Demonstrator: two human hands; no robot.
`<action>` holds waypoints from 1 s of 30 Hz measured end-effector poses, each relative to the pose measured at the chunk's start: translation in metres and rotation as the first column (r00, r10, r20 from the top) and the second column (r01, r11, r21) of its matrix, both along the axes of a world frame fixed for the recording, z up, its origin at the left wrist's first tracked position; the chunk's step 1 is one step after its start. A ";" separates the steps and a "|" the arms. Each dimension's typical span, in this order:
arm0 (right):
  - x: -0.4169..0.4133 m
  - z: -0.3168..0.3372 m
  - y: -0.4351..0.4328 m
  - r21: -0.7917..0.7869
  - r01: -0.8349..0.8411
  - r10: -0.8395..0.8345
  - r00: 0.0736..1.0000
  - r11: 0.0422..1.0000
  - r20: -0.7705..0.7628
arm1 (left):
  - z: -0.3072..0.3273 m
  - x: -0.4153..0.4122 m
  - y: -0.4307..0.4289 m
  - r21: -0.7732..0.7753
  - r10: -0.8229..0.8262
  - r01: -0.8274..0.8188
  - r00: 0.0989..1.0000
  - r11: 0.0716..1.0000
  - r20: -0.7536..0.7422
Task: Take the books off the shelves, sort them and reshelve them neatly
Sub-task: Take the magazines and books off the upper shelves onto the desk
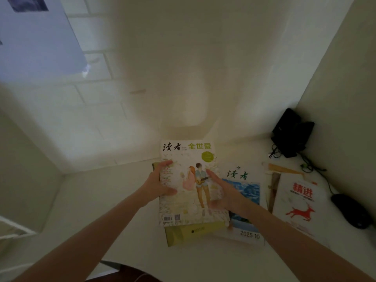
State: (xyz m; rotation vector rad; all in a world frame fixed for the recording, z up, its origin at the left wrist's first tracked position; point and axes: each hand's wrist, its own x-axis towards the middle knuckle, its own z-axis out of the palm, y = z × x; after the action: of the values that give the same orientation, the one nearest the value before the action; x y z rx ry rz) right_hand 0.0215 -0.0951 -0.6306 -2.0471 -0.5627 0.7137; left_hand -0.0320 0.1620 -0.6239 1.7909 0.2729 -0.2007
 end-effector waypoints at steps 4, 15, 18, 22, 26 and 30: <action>0.001 -0.014 0.002 -0.062 0.026 -0.026 1.000 0.998 -0.007 | -0.016 -0.003 -0.003 0.061 0.030 -0.028 0.999 0.998 -0.041; 0.002 -0.019 0.001 -0.126 0.050 -0.062 0.994 0.991 -0.089 | -0.058 0.003 -0.001 0.182 0.081 -0.060 0.991 0.982 -0.110; 0.003 -0.019 0.006 -0.154 0.060 -0.078 0.991 0.986 -0.111 | -0.076 0.005 0.003 0.159 0.084 -0.063 0.988 0.985 -0.130; 0.004 -0.019 0.011 -0.416 0.057 -0.060 0.998 0.907 0.007 | -0.060 -0.004 0.000 0.150 0.062 -0.040 0.987 0.988 -0.146; 0.005 -0.007 0.012 -0.327 0.156 -0.144 0.988 0.932 0.059 | -0.035 -0.006 -0.002 0.224 -0.017 0.064 0.978 0.973 -0.206; 0.003 0.011 0.019 -0.253 0.155 -0.120 0.982 0.955 0.148 | -0.012 -0.002 -0.006 0.243 -0.041 0.063 0.995 0.968 -0.092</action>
State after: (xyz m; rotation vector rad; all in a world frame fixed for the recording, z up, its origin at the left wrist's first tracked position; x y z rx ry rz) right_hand 0.0240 -0.0762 -0.6199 -2.3693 -0.4091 0.5992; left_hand -0.0342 0.1557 -0.6362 2.0393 0.3234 -0.2926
